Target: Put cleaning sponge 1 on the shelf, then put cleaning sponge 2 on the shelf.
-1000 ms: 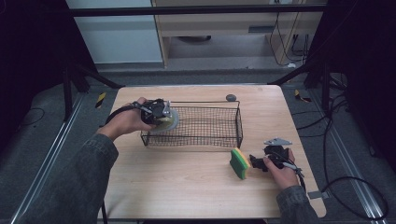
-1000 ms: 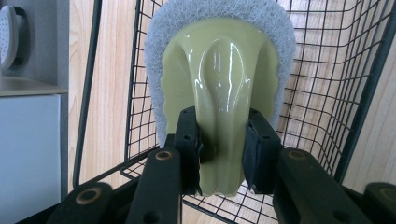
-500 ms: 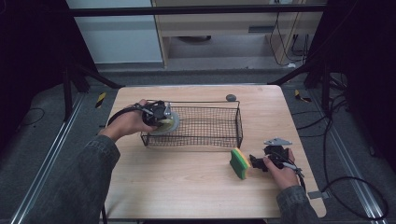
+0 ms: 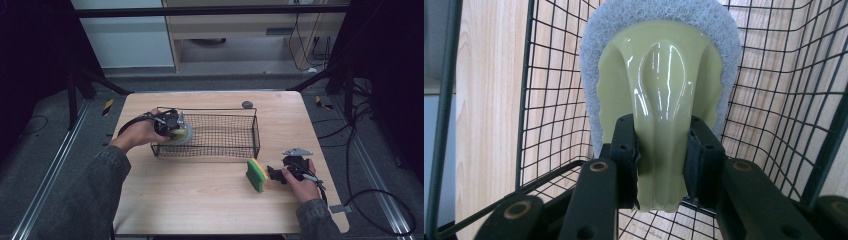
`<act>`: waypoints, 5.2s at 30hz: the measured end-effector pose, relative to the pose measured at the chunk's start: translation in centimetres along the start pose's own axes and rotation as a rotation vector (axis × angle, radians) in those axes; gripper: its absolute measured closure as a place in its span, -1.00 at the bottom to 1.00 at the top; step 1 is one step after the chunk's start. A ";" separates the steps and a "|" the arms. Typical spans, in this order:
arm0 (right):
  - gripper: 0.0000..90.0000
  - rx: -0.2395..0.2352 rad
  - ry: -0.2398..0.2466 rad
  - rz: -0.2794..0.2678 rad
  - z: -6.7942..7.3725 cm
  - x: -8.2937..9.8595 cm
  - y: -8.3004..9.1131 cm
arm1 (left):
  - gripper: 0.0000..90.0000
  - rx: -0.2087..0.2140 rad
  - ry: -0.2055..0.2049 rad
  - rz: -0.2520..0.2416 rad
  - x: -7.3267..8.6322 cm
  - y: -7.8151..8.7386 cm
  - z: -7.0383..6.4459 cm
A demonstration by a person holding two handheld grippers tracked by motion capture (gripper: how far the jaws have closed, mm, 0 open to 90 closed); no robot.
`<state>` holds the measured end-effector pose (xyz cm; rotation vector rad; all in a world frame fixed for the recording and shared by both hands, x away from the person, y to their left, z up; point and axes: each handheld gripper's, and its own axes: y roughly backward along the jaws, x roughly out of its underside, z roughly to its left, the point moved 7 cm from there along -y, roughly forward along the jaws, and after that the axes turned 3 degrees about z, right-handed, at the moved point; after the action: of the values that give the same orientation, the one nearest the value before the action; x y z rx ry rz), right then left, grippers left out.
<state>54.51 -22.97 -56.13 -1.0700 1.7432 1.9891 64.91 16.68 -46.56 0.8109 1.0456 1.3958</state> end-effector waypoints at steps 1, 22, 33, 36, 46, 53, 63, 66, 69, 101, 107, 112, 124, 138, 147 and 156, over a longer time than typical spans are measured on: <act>-0.98 0.000 0.000 0.000 0.0 0.0 0.0 | 0.54 -0.001 0.000 0.001 0.0 0.0 0.0; -0.98 0.000 0.000 0.000 0.0 0.0 0.0 | 0.37 0.037 0.078 -0.097 -0.6 1.0 -0.3; -0.98 -0.001 0.000 -0.001 0.0 0.0 0.0 | -0.42 -0.074 0.279 -0.218 0.0 4.1 1.0; -0.98 -0.002 -0.002 -0.002 0.0 0.0 0.0 | -0.65 -0.087 0.333 -0.269 0.0 4.7 0.8; -0.99 -0.002 -0.010 0.000 0.1 -0.1 0.0 | -0.87 -0.099 0.505 -0.418 0.9 6.7 -1.7; -0.99 -0.002 -0.010 0.000 0.1 -0.1 0.0 | -0.90 -0.162 0.659 -0.498 3.6 6.4 -5.9; -0.82 0.010 -0.010 0.045 -0.4 -0.4 1.4 | -0.89 -0.083 0.828 -0.468 6.9 1.6 -12.8; -0.80 0.022 0.013 0.062 -0.5 -0.4 2.4 | -0.89 -0.073 0.844 -0.448 7.5 0.7 -13.2; -0.76 0.031 0.029 0.090 -0.3 -0.4 4.2 | -0.89 -0.057 0.887 -0.427 8.3 -0.3 -13.2; -0.65 -0.077 0.153 0.268 8.9 -4.7 12.1 | -1.00 -0.019 0.870 -0.433 8.4 -3.8 -13.5; -0.66 -0.093 0.171 0.310 10.6 -5.7 11.4 | -1.00 -0.021 0.875 -0.436 8.4 -3.8 -13.5; -0.57 -0.085 0.177 0.356 10.7 -5.9 9.9 | -1.00 -0.020 0.871 -0.434 8.4 -3.8 -13.5; -0.49 -0.065 0.182 0.407 10.6 -5.6 7.6 | -1.00 -0.018 0.864 -0.434 8.4 -3.8 -13.5; 0.22 -0.099 0.173 0.462 10.9 -5.6 5.9 | -1.00 -0.015 0.859 -0.433 8.4 -3.8 -13.4; 0.42 -0.119 0.166 0.436 9.9 -6.0 6.8 | -1.00 -0.015 0.859 -0.434 8.4 -3.8 -13.4; 0.42 -0.085 0.161 0.387 6.6 -6.8 8.1 | -1.00 -0.016 0.857 -0.434 8.4 -3.8 -13.4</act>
<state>51.65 -16.94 -45.64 -1.0029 2.1003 2.2734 53.07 22.97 -55.81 -0.0890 1.7280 1.3707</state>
